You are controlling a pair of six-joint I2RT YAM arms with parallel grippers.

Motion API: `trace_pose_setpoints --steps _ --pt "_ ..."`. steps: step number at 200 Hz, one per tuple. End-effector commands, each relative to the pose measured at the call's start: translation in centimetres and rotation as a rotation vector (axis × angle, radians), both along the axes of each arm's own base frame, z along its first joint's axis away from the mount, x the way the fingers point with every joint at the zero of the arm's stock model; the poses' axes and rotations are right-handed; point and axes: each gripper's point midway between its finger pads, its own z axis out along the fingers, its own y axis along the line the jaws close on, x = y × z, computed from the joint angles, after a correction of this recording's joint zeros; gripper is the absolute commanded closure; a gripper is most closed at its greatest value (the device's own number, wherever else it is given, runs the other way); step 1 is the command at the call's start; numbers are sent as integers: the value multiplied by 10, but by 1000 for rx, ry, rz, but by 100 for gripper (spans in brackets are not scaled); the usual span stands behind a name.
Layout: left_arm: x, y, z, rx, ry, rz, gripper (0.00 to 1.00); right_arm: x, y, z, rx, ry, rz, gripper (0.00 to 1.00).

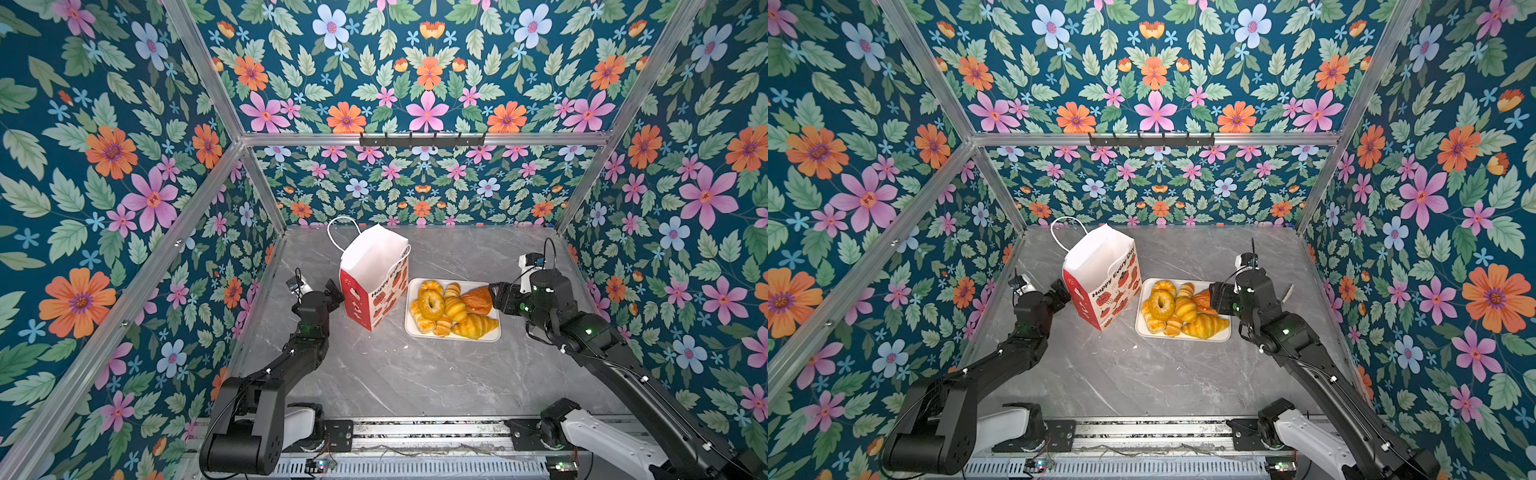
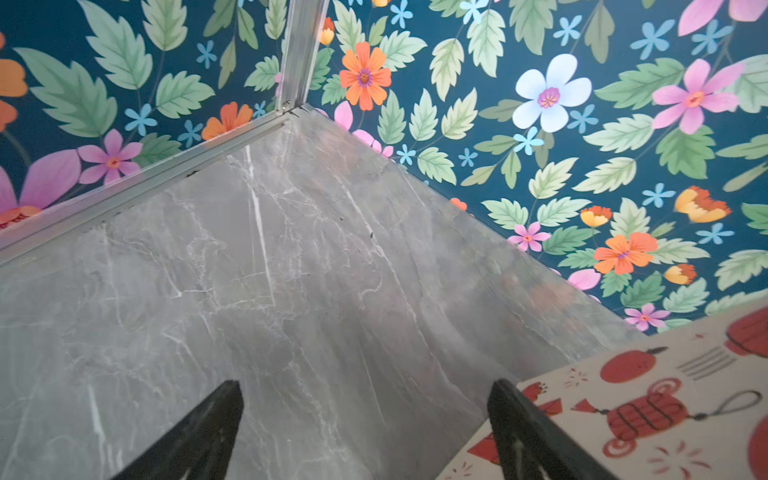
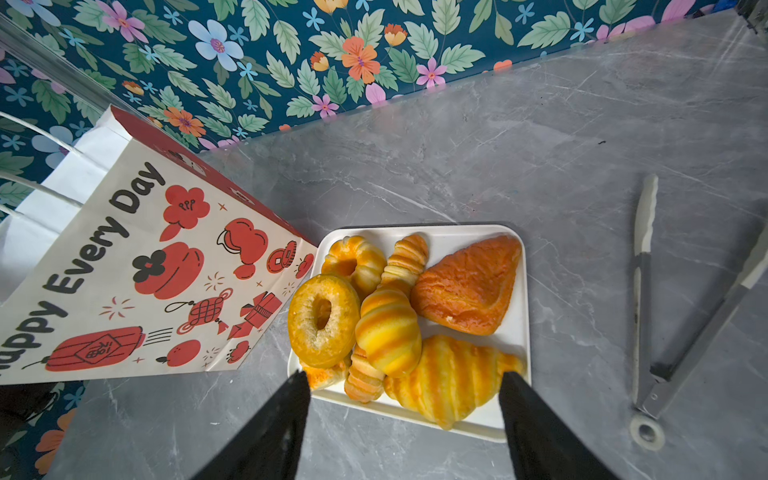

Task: Take the fake bread out of the paper bag

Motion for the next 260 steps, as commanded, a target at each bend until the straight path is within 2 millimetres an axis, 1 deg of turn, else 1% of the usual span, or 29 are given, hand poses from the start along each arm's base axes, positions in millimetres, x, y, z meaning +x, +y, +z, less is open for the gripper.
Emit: trace_pose_setpoints --steps 1,60,107,125,138,162,171,193,212,231,248,260 --pt "3 -14 5 -17 -25 -84 5 3 1 -1 9 2 -8 27" --pt "-21 -18 0 -41 -3 -119 5 7 0 -7 9 28 -12 27" --pt "-31 -35 1 -130 -18 -200 6 13 1 -14 19 48 -15 27" --pt "-36 -39 2 -133 -24 -225 6 13 0 -15 12 50 -19 27" --pt "-40 -37 4 -106 -27 -226 5 13 -4 -16 0 47 -30 26" --pt "-48 -20 10 -8 -41 -163 2 14 -19 -20 -37 27 -67 26" --pt "-50 -12 14 39 -45 -130 0 15 -28 -23 -58 22 -91 26" --pt "-50 9 25 171 -70 -35 0 20 -52 -35 -104 17 -157 26" --pt "-44 21 30 280 -91 23 0 27 -76 -48 -202 -16 -232 25" --pt "-34 24 29 357 -96 36 0 34 -96 -59 -293 -65 -314 22" --pt "-23 25 18 421 -73 33 0 40 -110 -72 -305 -84 -383 22" --pt "-15 25 11 453 -63 33 0 43 -117 -82 -335 -100 -414 21"
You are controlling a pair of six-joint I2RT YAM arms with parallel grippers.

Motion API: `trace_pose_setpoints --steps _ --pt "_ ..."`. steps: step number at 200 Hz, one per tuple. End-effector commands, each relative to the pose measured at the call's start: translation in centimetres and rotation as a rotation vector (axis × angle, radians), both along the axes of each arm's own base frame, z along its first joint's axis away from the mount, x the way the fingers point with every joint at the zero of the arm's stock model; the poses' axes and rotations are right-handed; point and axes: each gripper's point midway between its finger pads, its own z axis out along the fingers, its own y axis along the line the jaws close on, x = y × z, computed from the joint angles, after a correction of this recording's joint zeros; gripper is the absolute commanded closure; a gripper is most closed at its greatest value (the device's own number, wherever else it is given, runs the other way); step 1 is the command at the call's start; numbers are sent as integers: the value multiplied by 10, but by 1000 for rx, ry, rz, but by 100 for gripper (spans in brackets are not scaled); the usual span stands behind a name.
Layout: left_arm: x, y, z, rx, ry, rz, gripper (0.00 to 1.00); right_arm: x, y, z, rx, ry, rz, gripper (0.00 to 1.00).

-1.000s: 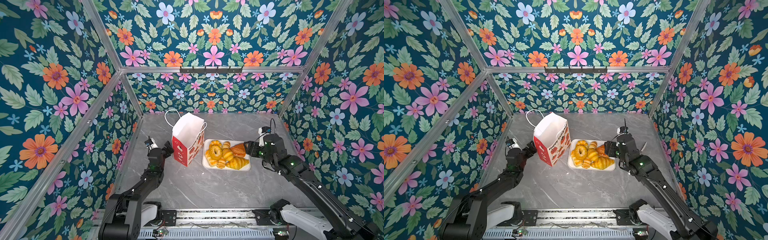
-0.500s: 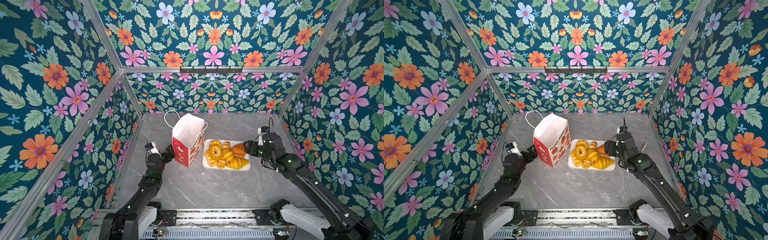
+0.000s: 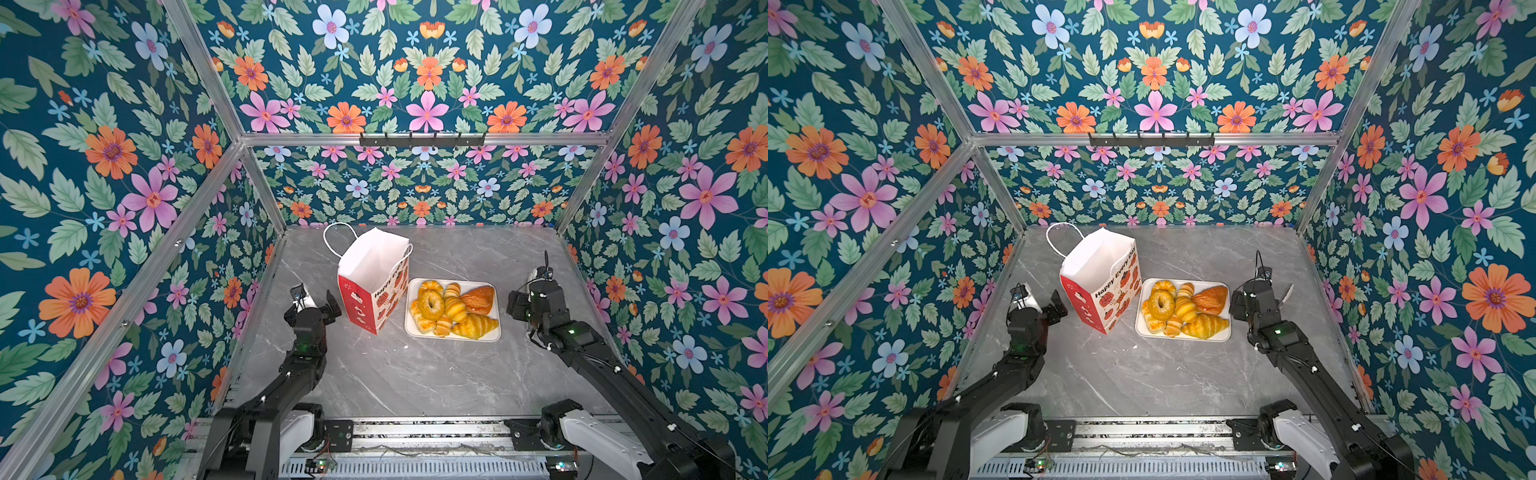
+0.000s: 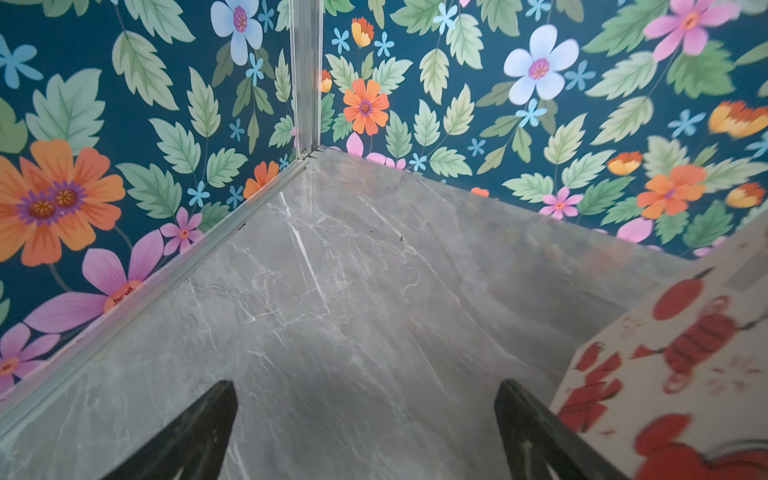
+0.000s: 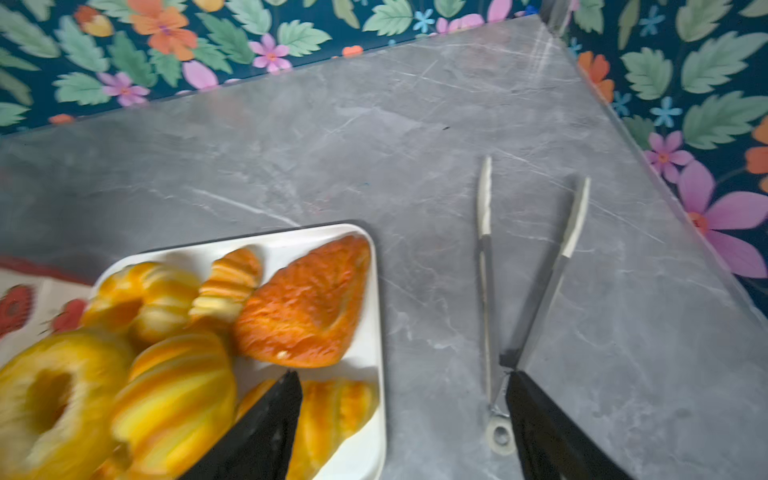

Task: Take the fake bread out of the paper bag

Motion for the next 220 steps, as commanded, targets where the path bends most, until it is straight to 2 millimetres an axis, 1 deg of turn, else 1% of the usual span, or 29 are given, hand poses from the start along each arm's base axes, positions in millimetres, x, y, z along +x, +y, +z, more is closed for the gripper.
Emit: trace_pose_setpoints --steps 1,11,24,41,43,48,58,68,73,81,87,102,141,154,159,172,220 --pt "15 7 19 124 -85 28 0 18 -21 9 -87 -132 -99 21" --pt "20 5 14 131 -87 11 0 22 -22 0 -127 -138 -86 22" --pt "29 2 8 159 -65 -12 0 27 -27 -5 -159 -149 -109 22" --pt "36 6 -1 181 -42 -4 0 36 -37 -11 -242 -175 -142 23" --pt "38 7 1 190 -53 0 0 37 -39 -12 -251 -177 -148 23" --pt "40 7 -1 192 -51 -5 0 39 -43 -14 -266 -178 -160 23" --pt "44 9 -4 183 -59 -15 0 44 -49 -20 -279 -180 -163 23" --pt "47 10 -17 165 -35 -26 0 48 -56 -27 -283 -176 -175 24" --pt "49 10 -14 169 -66 -42 0 49 -59 -31 -280 -174 -177 24" --pt "46 10 -21 143 -55 -60 0 50 -64 -35 -274 -176 -179 24" --pt "46 11 -19 140 -72 -60 0 50 -66 -39 -270 -175 -180 24" --pt "45 11 -20 147 -69 -63 0 51 -66 -47 -236 -193 -156 25" --pt "45 11 -19 151 -71 -61 0 65 -65 -51 -235 -180 -132 23" --pt "45 11 -19 153 -72 -60 0 63 -59 -55 -212 -244 -102 22" --pt "45 11 -19 153 -73 -61 0 64 -59 -53 -214 -269 -99 21" --pt "45 11 -19 153 -71 -61 0 64 -58 -58 -194 -231 -90 21" --pt "45 11 -20 153 -70 -60 0 65 -62 -59 -185 -231 -98 20"
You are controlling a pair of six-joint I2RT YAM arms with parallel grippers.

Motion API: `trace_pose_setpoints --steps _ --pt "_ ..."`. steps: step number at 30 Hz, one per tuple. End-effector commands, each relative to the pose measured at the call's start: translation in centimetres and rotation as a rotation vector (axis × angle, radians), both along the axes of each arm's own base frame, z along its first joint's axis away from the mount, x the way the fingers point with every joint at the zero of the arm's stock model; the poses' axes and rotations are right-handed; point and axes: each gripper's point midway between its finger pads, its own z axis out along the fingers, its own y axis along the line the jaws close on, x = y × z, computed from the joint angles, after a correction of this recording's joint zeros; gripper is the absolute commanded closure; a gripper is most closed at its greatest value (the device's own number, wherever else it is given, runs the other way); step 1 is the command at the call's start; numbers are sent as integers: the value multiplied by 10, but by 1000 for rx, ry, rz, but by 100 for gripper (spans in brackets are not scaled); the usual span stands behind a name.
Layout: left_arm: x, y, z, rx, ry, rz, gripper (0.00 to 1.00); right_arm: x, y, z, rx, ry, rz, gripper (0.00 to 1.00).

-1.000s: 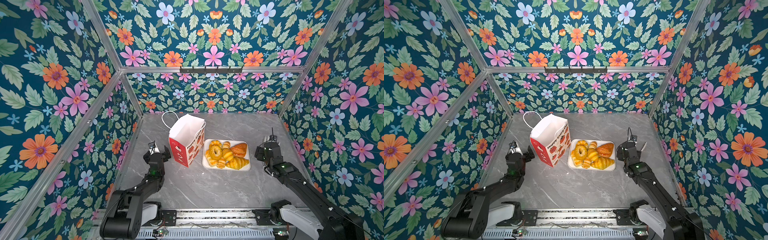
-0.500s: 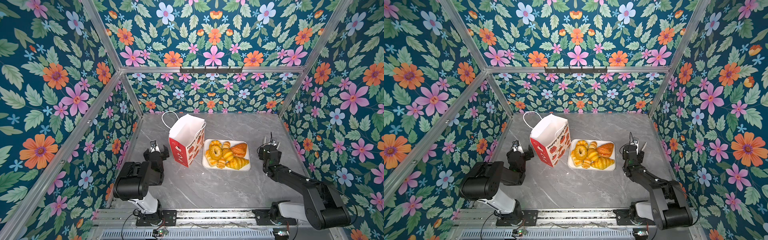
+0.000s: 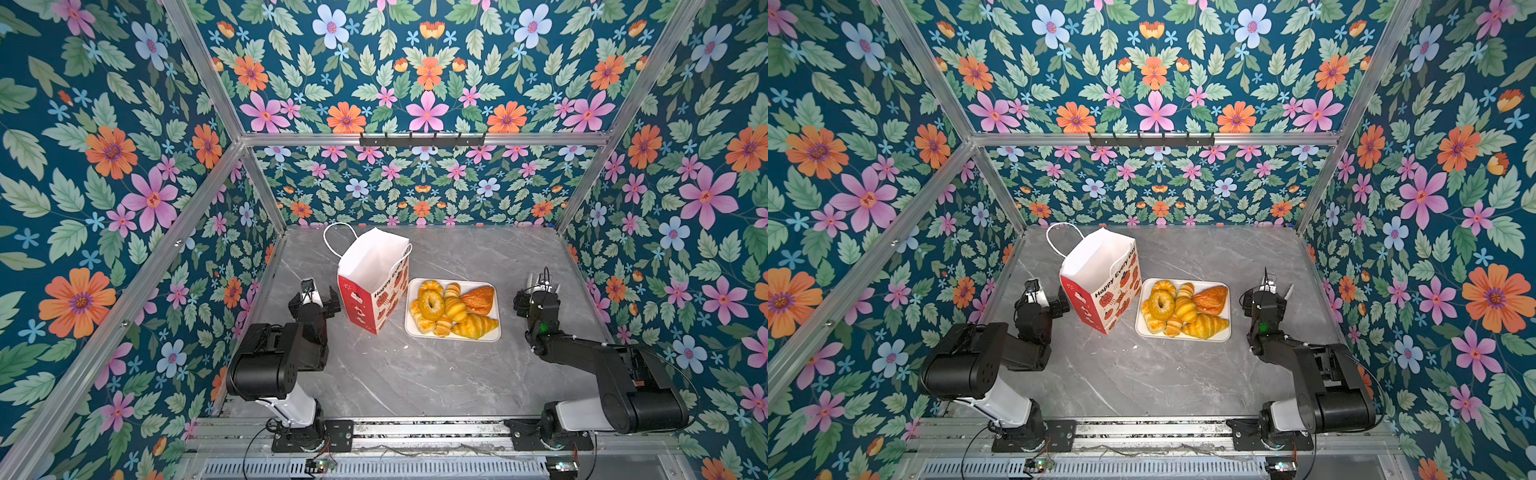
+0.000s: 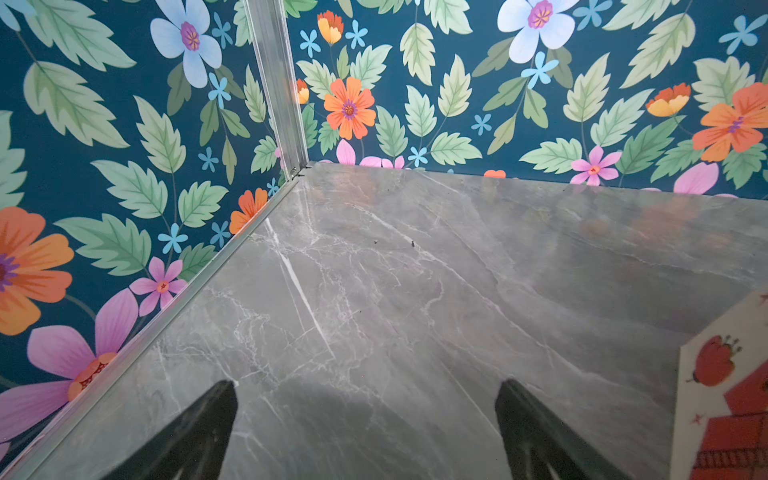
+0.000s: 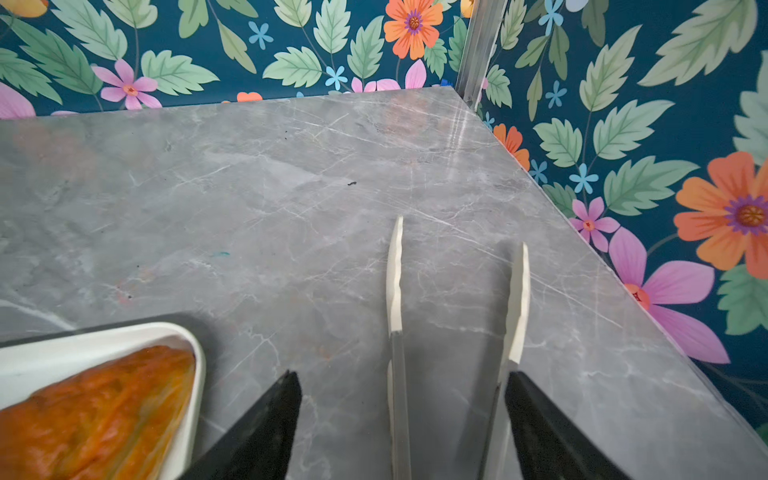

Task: Take the fake bread out of the paper bag

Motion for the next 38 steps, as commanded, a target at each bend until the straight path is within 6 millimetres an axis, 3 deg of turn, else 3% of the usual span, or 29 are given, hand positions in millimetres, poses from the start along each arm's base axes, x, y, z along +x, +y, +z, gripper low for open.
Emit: trace_pose_setpoints --steps 1,3,4,5,13,15,16,17,19,20,22,24,26,38 --pt "2 -1 8 7 -30 -8 0 5 1 10 14 -45 5 21" --pt "2 -1 8 7 -32 -9 0 3 0 11 16 -57 -4 16" --pt "2 -1 8 7 -30 -9 0 1 0 10 16 -60 -5 4" --pt "2 -1 8 7 -32 -8 0 1 0 11 16 -62 -5 1" --pt "2 -1 8 7 -31 -8 0 -2 3 12 32 -92 28 2" --pt "2 -1 8 7 -31 -9 0 -7 8 -1 64 -108 93 2" --pt "2 -1 8 7 -31 -9 0 -5 5 13 27 -212 84 1" --pt "2 -1 8 7 -31 -8 0 -6 6 15 35 -205 88 1" --pt "2 -1 8 6 -31 -8 0 -7 2 0 77 -127 72 1" --pt "2 -1 8 7 -33 -9 0 -2 1 11 53 -183 72 1" --pt "2 -1 8 8 -30 -8 0 -6 1 0 89 -103 64 1" --pt "2 -1 8 8 -31 -8 0 -2 0 10 61 -168 71 1" --pt "2 -1 8 8 -31 -8 0 -6 1 -1 87 -103 64 1" --pt "2 -1 7 9 -28 -10 0 -2 -1 2 73 -112 59 1"
